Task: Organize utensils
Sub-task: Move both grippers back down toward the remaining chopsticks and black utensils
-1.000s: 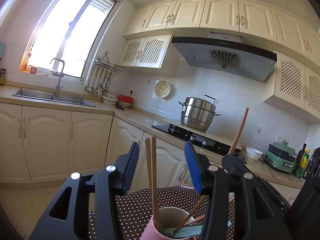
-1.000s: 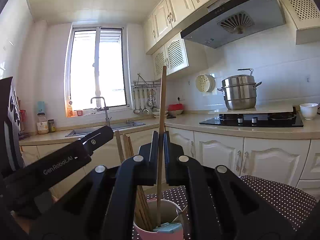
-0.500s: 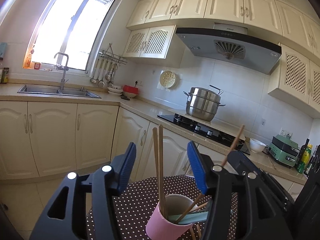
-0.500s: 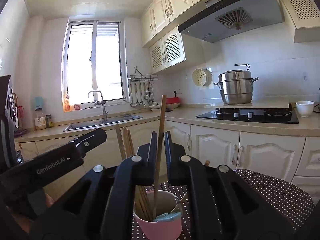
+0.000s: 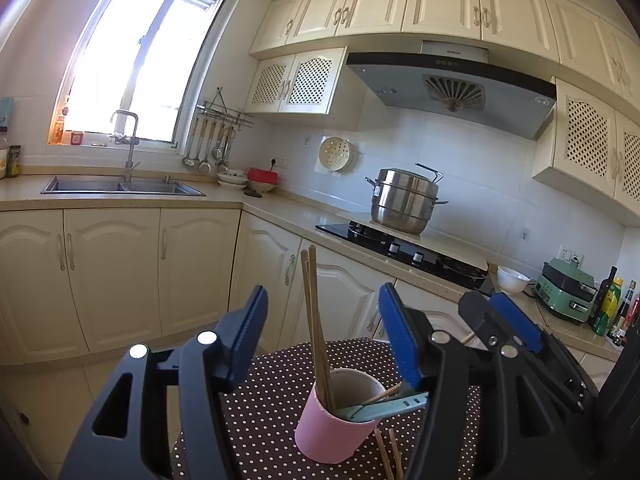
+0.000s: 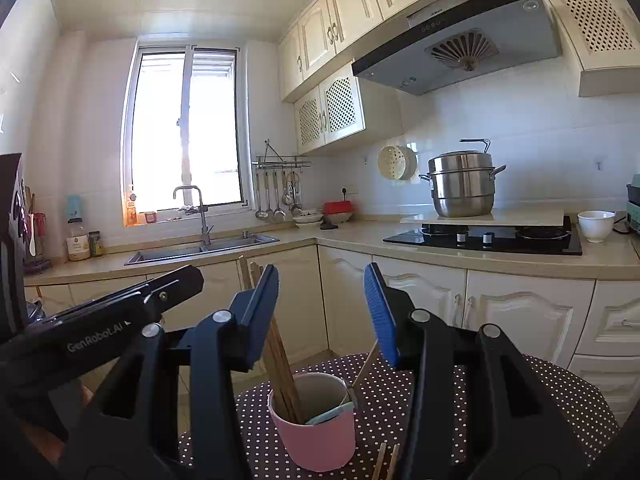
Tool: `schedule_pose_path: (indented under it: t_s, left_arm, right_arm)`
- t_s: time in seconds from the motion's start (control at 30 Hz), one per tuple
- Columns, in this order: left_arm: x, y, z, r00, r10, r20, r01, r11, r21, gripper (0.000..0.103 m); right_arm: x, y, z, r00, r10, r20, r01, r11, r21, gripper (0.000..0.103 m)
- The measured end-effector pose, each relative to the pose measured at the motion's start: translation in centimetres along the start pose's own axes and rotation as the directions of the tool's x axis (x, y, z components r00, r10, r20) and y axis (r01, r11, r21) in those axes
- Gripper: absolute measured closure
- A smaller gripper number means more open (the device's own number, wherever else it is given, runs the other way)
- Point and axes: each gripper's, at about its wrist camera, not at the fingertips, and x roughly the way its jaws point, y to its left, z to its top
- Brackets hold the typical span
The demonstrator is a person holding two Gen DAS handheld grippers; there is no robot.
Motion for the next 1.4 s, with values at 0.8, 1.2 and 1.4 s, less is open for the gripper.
schedule_pose_path:
  t_s: [0.8, 1.2, 1.4]
  left_arm:
    - [-1.1, -4.1, -7.0, 0.937, 0.023, -0.349, 0.024, 0.991, 0.130, 0.039]
    - [3.5, -4.2, -14.4, 0.716, 0.054, -0.696, 0.102, 0.978, 0.181, 0.039]
    - [5.1, -5.4, -17.8, 0.629, 0.070, -0.774, 0.167, 0.961, 0.223, 0.061]
  right_arm:
    - [-6.3, -3.6, -3.8, 0.983, -0.069, -0.169, 0.075, 0.997, 0.028, 0.053]
    - [-5.0, -6.2, -8.6, 0.901, -0.078, -0.426, 0.109, 0.993, 0.048, 0.050]
    - [-4.7, -7.1, -10.0, 0.865, -0.063, -0.498, 0.110, 0.992, 0.066, 0.048]
